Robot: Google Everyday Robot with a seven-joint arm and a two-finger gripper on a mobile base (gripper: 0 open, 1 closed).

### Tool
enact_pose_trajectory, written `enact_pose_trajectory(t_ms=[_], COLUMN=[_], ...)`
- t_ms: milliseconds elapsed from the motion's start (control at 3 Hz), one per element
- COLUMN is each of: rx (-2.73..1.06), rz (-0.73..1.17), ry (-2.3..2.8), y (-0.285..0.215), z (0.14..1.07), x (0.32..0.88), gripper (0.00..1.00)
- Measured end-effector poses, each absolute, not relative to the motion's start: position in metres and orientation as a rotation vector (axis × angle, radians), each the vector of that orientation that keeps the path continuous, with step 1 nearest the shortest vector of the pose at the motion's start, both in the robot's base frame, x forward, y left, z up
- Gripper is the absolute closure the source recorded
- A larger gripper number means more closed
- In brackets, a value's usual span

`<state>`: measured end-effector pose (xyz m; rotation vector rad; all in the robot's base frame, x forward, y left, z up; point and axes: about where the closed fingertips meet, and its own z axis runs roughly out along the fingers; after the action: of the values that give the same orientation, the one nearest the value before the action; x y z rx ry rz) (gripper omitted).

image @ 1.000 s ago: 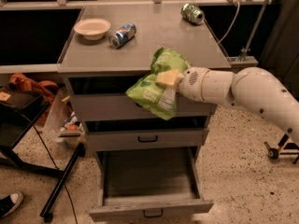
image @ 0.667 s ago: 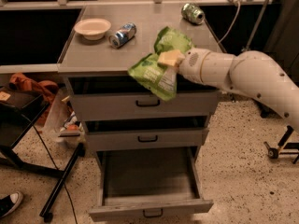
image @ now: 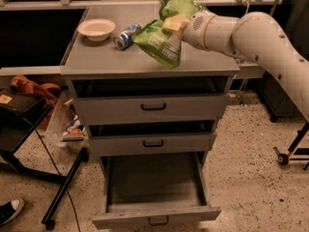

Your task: Pick green rice chip bag from bottom drawer and place on counter

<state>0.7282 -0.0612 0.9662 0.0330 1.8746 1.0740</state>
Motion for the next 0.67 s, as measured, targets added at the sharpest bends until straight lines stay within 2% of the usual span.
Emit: enact_pose_trajectory(t_ms=[667], rx=[0.077], rz=[1.123], ry=[1.915], y=[-0.056], z=[0.975], x=[0.811], gripper=[1.00])
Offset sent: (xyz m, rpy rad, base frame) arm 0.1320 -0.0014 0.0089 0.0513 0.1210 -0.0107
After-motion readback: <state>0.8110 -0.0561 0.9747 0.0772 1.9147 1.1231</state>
